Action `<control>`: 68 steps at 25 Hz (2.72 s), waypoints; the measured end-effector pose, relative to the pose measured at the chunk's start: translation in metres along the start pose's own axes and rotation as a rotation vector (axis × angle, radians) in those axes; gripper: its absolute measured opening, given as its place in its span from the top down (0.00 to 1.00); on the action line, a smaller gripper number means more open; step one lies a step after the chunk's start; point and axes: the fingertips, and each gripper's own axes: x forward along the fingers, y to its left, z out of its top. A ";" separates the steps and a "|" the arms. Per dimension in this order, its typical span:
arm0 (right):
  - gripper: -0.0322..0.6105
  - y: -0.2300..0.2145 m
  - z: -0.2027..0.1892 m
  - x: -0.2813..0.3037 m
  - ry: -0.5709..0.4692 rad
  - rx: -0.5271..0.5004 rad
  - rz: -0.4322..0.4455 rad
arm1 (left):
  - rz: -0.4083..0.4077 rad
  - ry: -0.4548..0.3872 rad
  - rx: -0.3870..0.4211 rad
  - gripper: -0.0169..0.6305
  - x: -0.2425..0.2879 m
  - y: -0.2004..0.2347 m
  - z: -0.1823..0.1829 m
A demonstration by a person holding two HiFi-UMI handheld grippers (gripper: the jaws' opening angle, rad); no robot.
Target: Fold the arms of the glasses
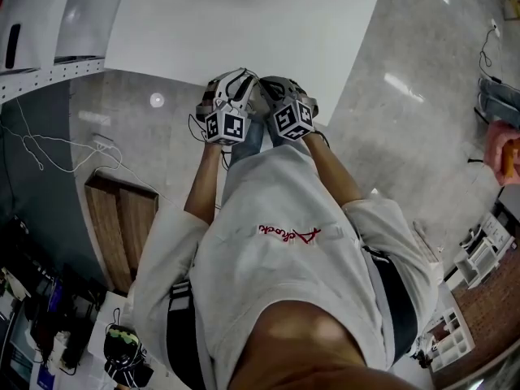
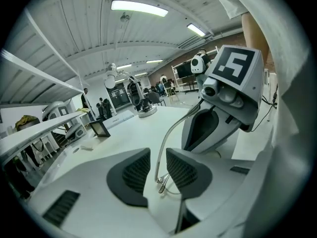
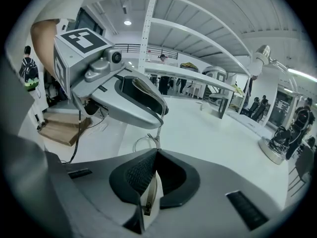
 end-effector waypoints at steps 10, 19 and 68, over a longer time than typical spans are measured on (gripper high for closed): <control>0.96 -0.001 0.000 0.001 0.004 -0.012 -0.005 | -0.073 0.027 0.063 0.85 0.013 -0.025 -0.007; 0.83 -0.004 -0.001 -0.012 0.026 -0.205 -0.049 | -0.122 0.053 0.140 0.86 0.021 -0.032 -0.006; 0.95 -0.051 0.047 -0.136 -0.457 0.396 -0.090 | 0.026 -0.254 -0.411 0.93 -0.042 -0.021 0.090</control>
